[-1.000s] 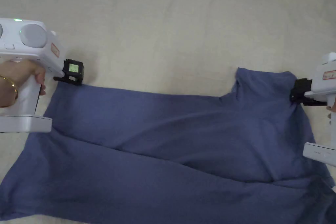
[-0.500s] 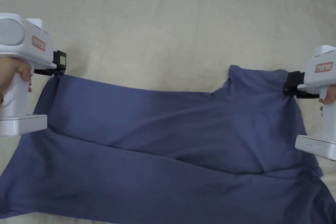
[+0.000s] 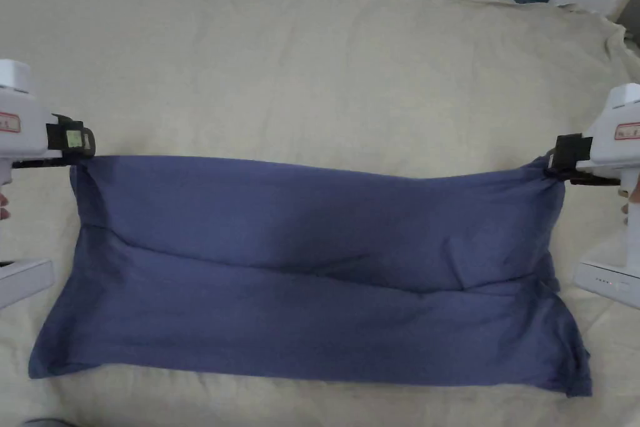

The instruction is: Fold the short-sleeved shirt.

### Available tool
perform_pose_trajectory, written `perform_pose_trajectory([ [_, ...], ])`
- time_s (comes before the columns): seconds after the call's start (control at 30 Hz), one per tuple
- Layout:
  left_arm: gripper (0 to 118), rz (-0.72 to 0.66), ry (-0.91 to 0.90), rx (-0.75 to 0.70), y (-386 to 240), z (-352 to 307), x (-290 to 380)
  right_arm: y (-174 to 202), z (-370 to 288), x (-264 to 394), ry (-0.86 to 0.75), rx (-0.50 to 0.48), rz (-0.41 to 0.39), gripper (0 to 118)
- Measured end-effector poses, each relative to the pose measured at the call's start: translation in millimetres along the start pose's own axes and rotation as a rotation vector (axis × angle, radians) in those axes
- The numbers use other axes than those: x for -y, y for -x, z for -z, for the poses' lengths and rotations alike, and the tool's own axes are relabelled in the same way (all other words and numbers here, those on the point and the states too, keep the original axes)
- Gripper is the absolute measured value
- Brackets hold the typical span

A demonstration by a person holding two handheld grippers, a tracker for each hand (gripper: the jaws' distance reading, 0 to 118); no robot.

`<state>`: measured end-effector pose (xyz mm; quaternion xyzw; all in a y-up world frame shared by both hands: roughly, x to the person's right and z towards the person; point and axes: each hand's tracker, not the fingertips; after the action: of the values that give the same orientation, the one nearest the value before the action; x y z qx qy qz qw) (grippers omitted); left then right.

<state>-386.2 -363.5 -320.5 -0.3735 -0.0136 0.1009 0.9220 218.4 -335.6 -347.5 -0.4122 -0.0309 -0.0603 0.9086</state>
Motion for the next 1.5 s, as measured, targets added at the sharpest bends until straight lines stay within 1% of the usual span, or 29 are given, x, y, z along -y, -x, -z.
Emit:
perform_pose_trajectory([
  [0.13,0,-0.009,-0.006,0.023,7,-26,37,-14,-35,43,-0.022,-0.027,0.017,2],
  [0.23,0,-0.028,0.023,0.022,14,-32,69,-20,-43,79,-0.005,-0.013,0.016,2],
  [0.4,0,-0.045,0.104,-0.019,16,-35,123,-32,-34,138,0.091,-0.004,0.058,2],
  [0.53,0,-0.043,0.161,-0.052,14,-30,157,-39,-14,175,0.162,0.063,0.065,2],
  [0.57,0,-0.041,0.172,-0.065,14,-28,164,-42,-10,183,0.189,0.062,0.098,2],
  [0.63,0,-0.037,0.19,-0.084,14,-25,175,-47,-4,195,0.211,0.049,0.149,2],
  [0.83,0,-0.073,0.181,-0.111,11,-27,178,-49,1,206,0.22,0.051,0.167,2],
  [0.87,6,-0.066,0.179,-0.115,10,-28,177,-52,3,205,0.219,0.05,0.166,4],
  [0.9,17,-0.051,0.176,-0.123,8,-30,175,-52,1,204,0.216,0.048,0.163,15],
  [0.93,32,-0.041,0.176,-0.124,9,-32,172,-51,-3,201,0.214,0.049,0.153,35],
  [0.97,56,-0.033,0.176,-0.133,8,-35,167,-50,-8,198,0.206,0.055,0.14,62],
  [1.0,88,-0.02,0.184,-0.144,9,-39,160,-49,-19,192,0.194,0.082,0.103,94],
  [1.03,104,0.0,0.19,-0.169,10,-43,152,-50,-26,187,0.189,0.098,0.076,106],
  [1.07,115,0.025,0.184,-0.196,11,-45,146,-51,-32,182,0.175,0.106,0.064,109],
  [1.1,118,0.052,0.148,-0.216,10,-49,138,-51,-42,174,0.135,0.127,0.038,109],
  [1.17,118,0.097,0.099,-0.235,4,-60,118,-50,-60,158,0.068,0.147,-0.011,109],
  [1.27,118,0.129,0.027,-0.257,-5,-71,91,-46,-87,133,-0.045,0.16,-0.024,109],
  [1.33,118,0.109,-0.084,-0.227,-14,-83,77,-40,-107,120,-0.146,0.16,-0.029,109],
  [1.43,118,0.051,-0.231,-0.192,-34,-100,63,-30,-131,110,-0.315,0.13,0.004,109],
  [1.5,118,0.064,-0.339,-0.179,-49,-107,65,-22,-143,111,-0.434,0.113,0.038,109],
])
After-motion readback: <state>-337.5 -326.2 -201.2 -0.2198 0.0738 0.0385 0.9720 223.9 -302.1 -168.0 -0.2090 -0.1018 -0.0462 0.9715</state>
